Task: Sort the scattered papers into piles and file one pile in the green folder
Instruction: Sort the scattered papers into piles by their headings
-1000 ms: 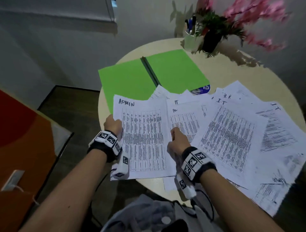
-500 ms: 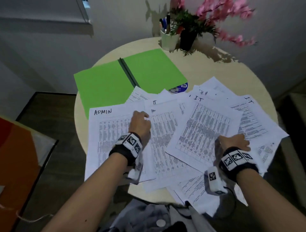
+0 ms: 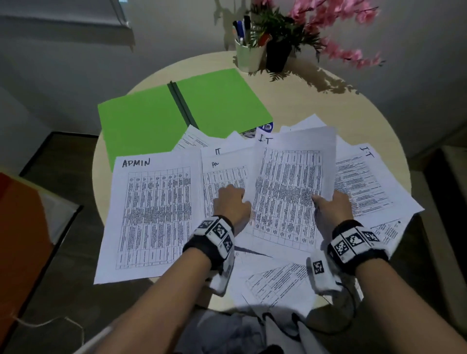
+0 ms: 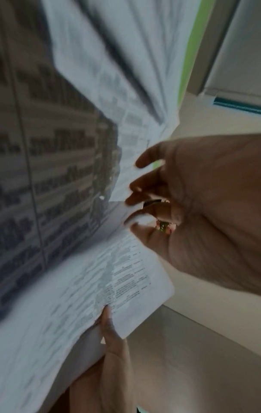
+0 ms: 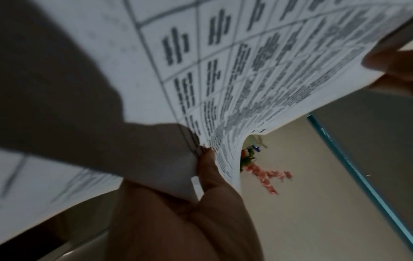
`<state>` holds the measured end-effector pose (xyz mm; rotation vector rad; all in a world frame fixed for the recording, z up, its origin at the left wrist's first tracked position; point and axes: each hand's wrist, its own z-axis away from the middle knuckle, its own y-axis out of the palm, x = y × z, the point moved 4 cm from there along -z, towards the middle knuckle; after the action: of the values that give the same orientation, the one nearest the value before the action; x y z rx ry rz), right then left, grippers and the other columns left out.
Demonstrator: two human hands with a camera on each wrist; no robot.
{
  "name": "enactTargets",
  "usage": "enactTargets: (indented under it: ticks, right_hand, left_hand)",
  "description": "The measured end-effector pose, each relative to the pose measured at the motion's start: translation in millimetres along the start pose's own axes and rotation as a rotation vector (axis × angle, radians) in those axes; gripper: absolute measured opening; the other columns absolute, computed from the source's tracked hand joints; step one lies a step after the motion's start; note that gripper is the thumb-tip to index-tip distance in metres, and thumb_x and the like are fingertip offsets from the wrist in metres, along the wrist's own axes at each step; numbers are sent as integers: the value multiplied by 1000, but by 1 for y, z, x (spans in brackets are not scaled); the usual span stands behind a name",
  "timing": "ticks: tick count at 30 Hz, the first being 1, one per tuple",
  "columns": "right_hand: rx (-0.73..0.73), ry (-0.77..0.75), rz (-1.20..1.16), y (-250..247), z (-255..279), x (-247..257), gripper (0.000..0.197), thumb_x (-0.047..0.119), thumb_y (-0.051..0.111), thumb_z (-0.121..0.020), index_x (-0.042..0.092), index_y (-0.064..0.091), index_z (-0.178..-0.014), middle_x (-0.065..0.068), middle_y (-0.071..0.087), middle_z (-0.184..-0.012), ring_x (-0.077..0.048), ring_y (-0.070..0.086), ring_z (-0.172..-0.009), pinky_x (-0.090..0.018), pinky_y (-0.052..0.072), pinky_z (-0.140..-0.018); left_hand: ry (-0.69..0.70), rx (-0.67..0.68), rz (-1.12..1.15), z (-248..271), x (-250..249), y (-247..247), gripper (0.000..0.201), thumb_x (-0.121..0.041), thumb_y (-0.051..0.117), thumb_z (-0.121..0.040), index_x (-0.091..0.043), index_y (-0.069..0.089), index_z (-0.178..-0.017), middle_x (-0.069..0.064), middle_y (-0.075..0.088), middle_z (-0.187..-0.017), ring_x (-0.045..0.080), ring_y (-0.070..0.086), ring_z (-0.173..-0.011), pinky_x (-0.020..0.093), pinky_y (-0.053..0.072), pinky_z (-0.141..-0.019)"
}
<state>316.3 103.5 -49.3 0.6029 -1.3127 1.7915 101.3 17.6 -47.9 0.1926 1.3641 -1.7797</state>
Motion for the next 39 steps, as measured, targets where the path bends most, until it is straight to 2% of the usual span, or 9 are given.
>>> enactTargets:
  ticks: [4, 7, 15, 22, 28, 31, 33, 37, 39]
  right_hand:
    - [121, 7, 84, 34, 6, 17, 9, 11, 62, -86, 5, 54, -86, -7, 51, -64, -20, 51, -55, -24, 42, -53]
    - [282, 1, 44, 66, 19, 31, 7, 6, 59, -87, 10, 54, -90, -8, 54, -71, -19, 51, -55, -23, 42, -48]
    - [529, -647, 654, 122, 90, 68, 21, 2, 48, -86, 9, 53, -105, -14, 64, -102, -31, 61, -88, -34, 48, -74]
    - [278, -151, 228, 81, 25, 48, 29, 16, 49, -91, 5, 57, -117, -16, 65, -116, -32, 64, -97, -36, 55, -85]
    - [332, -86, 340, 83, 16, 41, 34, 20, 60, -84, -2, 57, -110, -19, 64, -107, -32, 63, -97, -35, 55, -79]
    - [409, -49, 350, 98, 34, 46, 26, 8, 54, -87, -4, 55, -110, -17, 61, -99, -30, 62, -89, -30, 52, -75]
    - [414, -193, 440, 107, 49, 55, 28, -1, 53, -86, -2, 55, -114, -18, 62, -107, -30, 61, -91, -29, 49, -73]
    - [433, -541, 603, 114, 79, 58, 43, -6, 52, -82, 10, 45, -121, -14, 57, -107, -31, 59, -90, -33, 43, -68]
    - [433, -551, 609, 111, 79, 54, 40, -5, 50, -84, 10, 44, -120, -11, 57, -99, -29, 58, -83, -32, 42, -64]
  left_hand:
    - [-298, -97, -94, 5, 42, -19, 59, -36, 48, -88, -17, 31, -141, 11, 11, -156, 34, 3, -145, 52, 10, -116]
    - [-364, -41, -6, 9, 59, -13, 63, -45, 40, -91, -21, 21, -146, 8, 2, -159, 36, -1, -144, 53, 10, -117]
    - [-418, -102, -76, 9, 58, -9, 73, -43, 42, -91, -12, 11, -149, 10, 5, -158, 36, 3, -144, 51, 11, -116]
    - [-324, 6, -207, 5, 52, -6, 75, -41, 47, -90, -13, 10, -148, 15, 0, -157, 39, 2, -143, 53, 16, -114]
    - [-144, 60, -305, 5, 37, 9, 73, -42, 45, -92, -10, 11, -149, 13, -2, -160, 32, -1, -147, 48, 11, -118]
    - [-107, 45, -69, 5, 26, 18, 57, -33, 33, -98, -7, 20, -147, 14, 11, -159, 31, 6, -147, 42, 9, -120]
    - [-140, 1, 196, 0, 17, 15, 41, -23, 27, -100, -3, 43, -132, 17, 44, -141, 31, 34, -135, 42, 24, -114]
    - [-277, 24, 1062, -4, 10, -5, 68, -62, 28, -90, -10, 51, -126, 7, 62, -107, 22, 58, -96, 34, 47, -83]
    - [-265, -9, 1159, -6, 11, -15, 73, -65, 27, -88, -10, 47, -131, 9, 62, -106, 23, 59, -98, 36, 45, -90]
